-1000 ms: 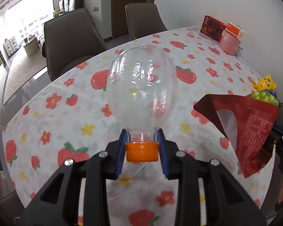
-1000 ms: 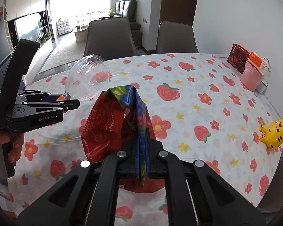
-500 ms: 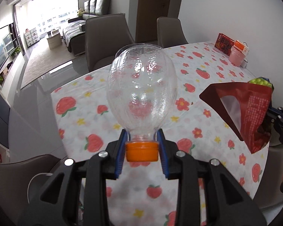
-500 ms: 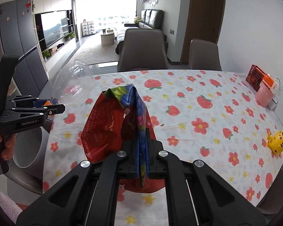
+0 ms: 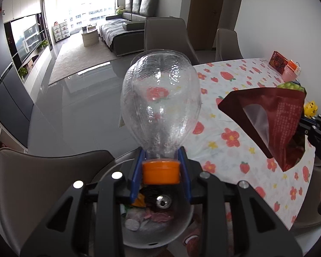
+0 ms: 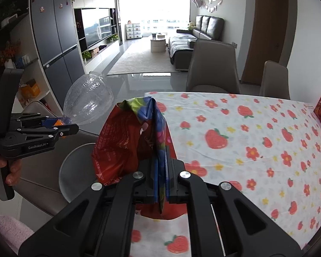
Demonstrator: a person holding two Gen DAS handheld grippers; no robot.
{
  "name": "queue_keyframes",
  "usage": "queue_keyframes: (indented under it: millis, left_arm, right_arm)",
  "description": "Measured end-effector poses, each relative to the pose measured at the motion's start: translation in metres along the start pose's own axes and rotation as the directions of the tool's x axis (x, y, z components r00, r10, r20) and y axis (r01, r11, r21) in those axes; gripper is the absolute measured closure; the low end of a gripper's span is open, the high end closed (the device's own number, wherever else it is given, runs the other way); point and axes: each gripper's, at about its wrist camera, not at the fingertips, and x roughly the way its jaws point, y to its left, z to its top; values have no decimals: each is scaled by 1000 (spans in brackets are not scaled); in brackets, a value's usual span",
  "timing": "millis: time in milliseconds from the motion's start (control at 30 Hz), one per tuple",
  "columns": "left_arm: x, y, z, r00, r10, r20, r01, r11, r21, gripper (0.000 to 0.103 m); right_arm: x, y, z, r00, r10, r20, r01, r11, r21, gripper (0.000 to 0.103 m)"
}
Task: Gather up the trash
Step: 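Carry the plastic bottle and red snack bag over the grey bin, then open the right tool over the bin while the left tool releases the bottle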
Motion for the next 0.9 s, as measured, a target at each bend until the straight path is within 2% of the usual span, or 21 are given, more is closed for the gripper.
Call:
queue_keyframes:
  millis: [200, 367, 533, 767, 833, 900]
  left_arm:
    - [-24, 67, -26, 999, 43, -6, -43, 999, -7, 71]
    - [-35, 107, -46, 997, 74, -25, -76, 996, -47, 71]
    - [-40, 127, -59, 994, 108, -30, -110, 989, -94, 71]
    - [-40, 138, -74, 990, 130, -47, -135, 981, -138, 71]
    - [-42, 144, -79, 991, 125, -50, -131, 982, -139, 71]
    - [-41, 145, -81, 992, 116, -51, -122, 984, -133, 71]
  right_arm:
    - [28, 88, 7, 997, 74, -20, -74, 997, -11, 99]
    - [54, 143, 8, 988, 138, -64, -139, 990, -15, 99]
    - [88, 175, 2, 978, 168, -124, -172, 985, -30, 99]
    - [139, 188, -21, 957, 145, -253, -160, 986, -40, 98]
    - [140, 186, -27, 956, 132, -261, -147, 988, -39, 90]
    - [137, 183, -29, 959, 124, -256, -139, 990, -39, 72]
